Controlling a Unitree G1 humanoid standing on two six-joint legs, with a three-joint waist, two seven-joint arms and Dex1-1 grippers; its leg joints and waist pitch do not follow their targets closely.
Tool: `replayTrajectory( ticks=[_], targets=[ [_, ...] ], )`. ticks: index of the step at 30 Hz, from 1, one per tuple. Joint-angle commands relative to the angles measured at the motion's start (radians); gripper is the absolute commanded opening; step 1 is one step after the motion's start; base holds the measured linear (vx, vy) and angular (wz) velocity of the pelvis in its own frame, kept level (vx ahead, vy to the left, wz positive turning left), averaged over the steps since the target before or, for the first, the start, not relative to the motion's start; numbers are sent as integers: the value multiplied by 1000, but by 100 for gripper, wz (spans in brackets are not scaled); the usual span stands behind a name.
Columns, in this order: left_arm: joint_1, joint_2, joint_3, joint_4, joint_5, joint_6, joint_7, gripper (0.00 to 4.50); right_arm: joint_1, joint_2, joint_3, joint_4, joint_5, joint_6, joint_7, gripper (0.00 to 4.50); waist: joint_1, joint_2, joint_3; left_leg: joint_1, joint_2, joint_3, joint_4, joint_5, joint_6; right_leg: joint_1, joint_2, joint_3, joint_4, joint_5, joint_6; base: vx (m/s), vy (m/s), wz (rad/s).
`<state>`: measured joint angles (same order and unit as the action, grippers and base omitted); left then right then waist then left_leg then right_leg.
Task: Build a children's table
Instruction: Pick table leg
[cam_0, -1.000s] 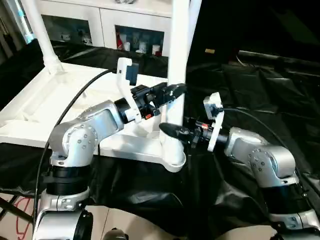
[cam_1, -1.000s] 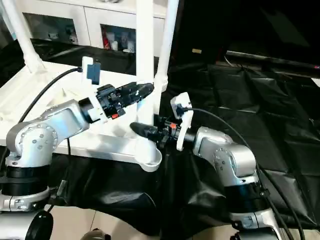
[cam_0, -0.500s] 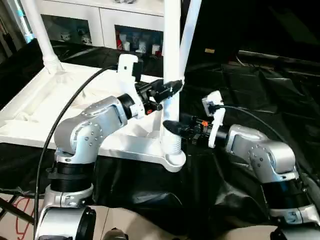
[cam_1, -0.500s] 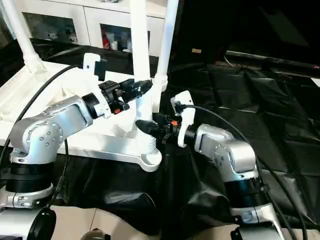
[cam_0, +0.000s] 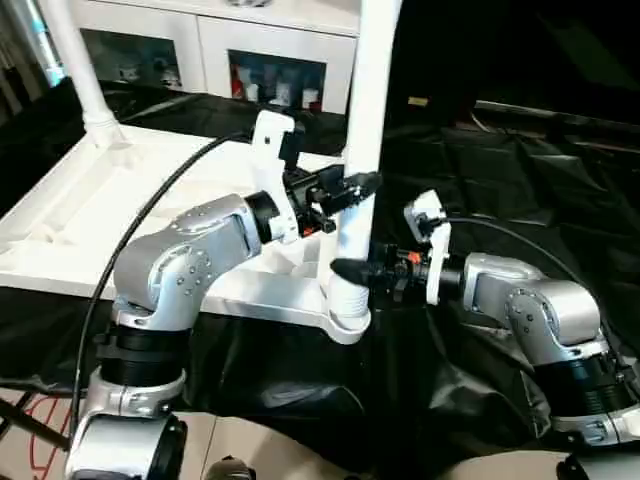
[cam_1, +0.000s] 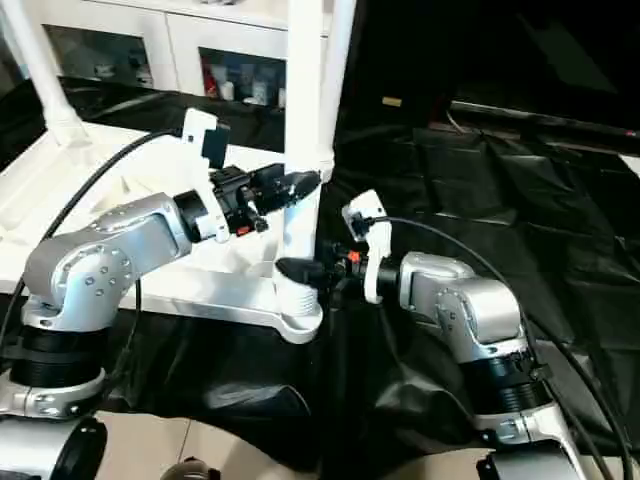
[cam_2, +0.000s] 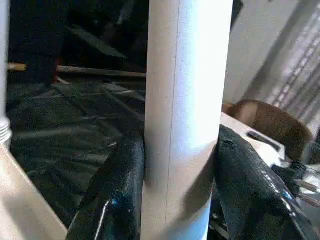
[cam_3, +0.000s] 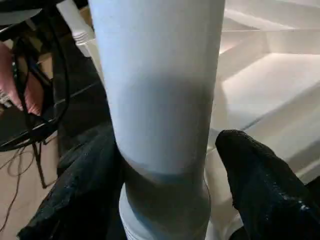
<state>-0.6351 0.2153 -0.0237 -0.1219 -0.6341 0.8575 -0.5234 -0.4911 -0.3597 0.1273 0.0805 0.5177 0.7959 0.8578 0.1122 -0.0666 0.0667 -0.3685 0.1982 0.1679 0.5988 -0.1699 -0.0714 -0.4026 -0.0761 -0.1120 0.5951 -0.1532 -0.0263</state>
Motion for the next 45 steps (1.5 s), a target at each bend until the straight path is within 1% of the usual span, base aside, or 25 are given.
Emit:
replayTrajectory(
  ticks=[1, 6, 12, 17, 18, 19, 21, 23, 24, 26, 31, 34, 35, 37, 39, 40, 41, 42, 44, 45],
  targets=[
    [-6, 2, -22, -35, -14, -9, -32, 181, -3, -23, 7, -9, 3, 9, 17, 321, 0, 2, -77, 8, 32, -8, -67, -184, -23, 55, -72, 54, -78, -370, -52, 0, 0, 0],
    [-5, 5, -36, -48, -21, -7, -63, 181, -1, -26, 11, -10, 5, 14, 30, 321, 0, 2, -76, 9, 32, -7, -66, -186, -23, 56, -72, 54, -78, -377, -56, 0, 0, 0],
    [-1, 3, -47, -55, -27, -9, -84, 181, 1, -23, 16, -4, 1, 9, 43, 321, 0, 1, -77, 8, 33, -7, -66, -177, -23, 57, -72, 55, -75, -357, -65, 0, 0, 0],
    [0, 4, -48, -55, -23, -13, -92, 181, 4, -21, 16, -1, -2, 8, 50, 321, 1, 1, -77, 8, 32, -7, -66, -183, -23, 57, -72, 55, -77, -372, -61, 0, 0, 0],
    [0, 4, -48, -55, -21, -14, -94, 181, 5, -22, 16, -1, -2, 8, 52, 304, 0, 0, -77, 8, 33, -7, -66, -181, -24, 57, -73, 54, -77, -369, -62, 0, 0, 0],
    [0, 4, -48, -55, -21, -14, -94, 181, 5, -22, 16, -1, -2, 8, 52, 293, 0, 1, -77, 9, 33, -8, -67, -183, -24, 56, -72, 54, -76, -368, -63, 0, 0, 0],
    [2, 5, -47, -55, -19, -14, -97, 181, 5, -21, 16, -1, -2, 8, 53, 281, 0, 1, -77, 8, 33, -7, -66, -182, -23, 57, -72, 54, -76, -363, -64, 0, 0, 0],
    [4, 7, -47, -56, -19, -13, -100, 181, 6, -20, 16, 2, -2, 8, 55, 256, 0, 1, -77, 8, 33, -7, -66, -179, -23, 57, -72, 55, -75, -356, -67, 0, 0, 0],
    [4, 7, -47, -56, -19, -13, -100, 181, 6, -20, 16, 2, -2, 8, 55, 256, 0, 1, -77, 8, 33, -7, -66, -181, -23, 57, -72, 55, -75, -360, -67, 0, 0, 0],
    [4, 6, -47, -56, -19, -13, -102, 181, 7, -20, 15, 2, -3, 9, 56, 225, 0, 1, -77, 8, 33, -7, -66, -183, -24, 57, -72, 55, -76, -365, -65, 0, 0, 0],
    [4, 6, -46, -55, -19, -13, -104, 181, 10, -18, 14, 2, -4, 7, 60, 204, 1, 1, -77, 9, 33, -8, -66, -177, -23, 57, -72, 55, -75, -364, -63, 0, 0, 0],
    [10, 22, -64, -57, 2, -21, -109, 181, 15, -13, 12, 2, -4, 0, 62, 199, 1, 2, -78, 9, 33, -8, -66, -179, -24, 57, -72, 55, -75, -361, -64, 0, 0, 0],
    [13, 22, -65, -54, 9, -37, -115, 216, 18, -8, 11, 2, -5, -9, 60, 198, 1, 2, -77, 8, 33, -7, -66, -181, -24, 57, -72, 55, -74, -358, -65, 0, 0, 0],
    [16, 16, -51, -46, -7, -47, -130, 251, 21, 3, 4, 4, -5, -23, 50, 198, 0, 3, -77, 9, 33, -8, -67, -186, -25, 56, -73, 55, -77, -366, -64, 0, 0, 0],
    [21, 9, -43, -29, 6, -84, -130, 253, 24, 19, -9, 7, -3, -37, 34, 197, 0, 3, -77, 8, 32, -7, -66, -189, -26, 57, -74, 54, -77, -372, -64, 0, 0, 0],
    [27, 0, -37, -4, 32, -146, -131, 262, 28, 37, -24, 10, 1, -53, 16, 196, 1, 2, -76, 8, 32, -7, -67, -187, -23, 56, -74, 54, -81, -377, -62, 0, 0, 0],
    [30, -7, -30, 8, 40, -175, -132, 276, 30, 46, -32, 12, 4, -60, 8, 196, -1, 2, -77, 8, 33, -9, -68, -192, -28, 56, -74, 54, -80, -383, -54, 0, 0, 0],
    [38, -24, -4, 25, 26, -199, -134, 287, 33, 58, -43, 12, 12, -67, 0, 194, -1, 6, -77, 8, 32, -8, -68, -196, -28, 55, -74, 54, -83, -383, -52, 0, 0, 0],
    [42, -32, 9, 32, 18, -211, -136, 287, 34, 65, -49, 11, 13, -76, -7, 193, 1, 6, -79, 9, 34, -9, -68, -191, -33, 56, -75, 54, -79, -362, -62, 0, 0, 0],
    [50, -43, 34, 52, 3, -235, -136, 287, 37, 87, -69, 15, 16, -98, -31, 191, 3, 12, -80, 10, 35, -11, -70, -193, -34, 57, -74, 54, -74, -342, -70, 0, 0, 0]
  ],
)
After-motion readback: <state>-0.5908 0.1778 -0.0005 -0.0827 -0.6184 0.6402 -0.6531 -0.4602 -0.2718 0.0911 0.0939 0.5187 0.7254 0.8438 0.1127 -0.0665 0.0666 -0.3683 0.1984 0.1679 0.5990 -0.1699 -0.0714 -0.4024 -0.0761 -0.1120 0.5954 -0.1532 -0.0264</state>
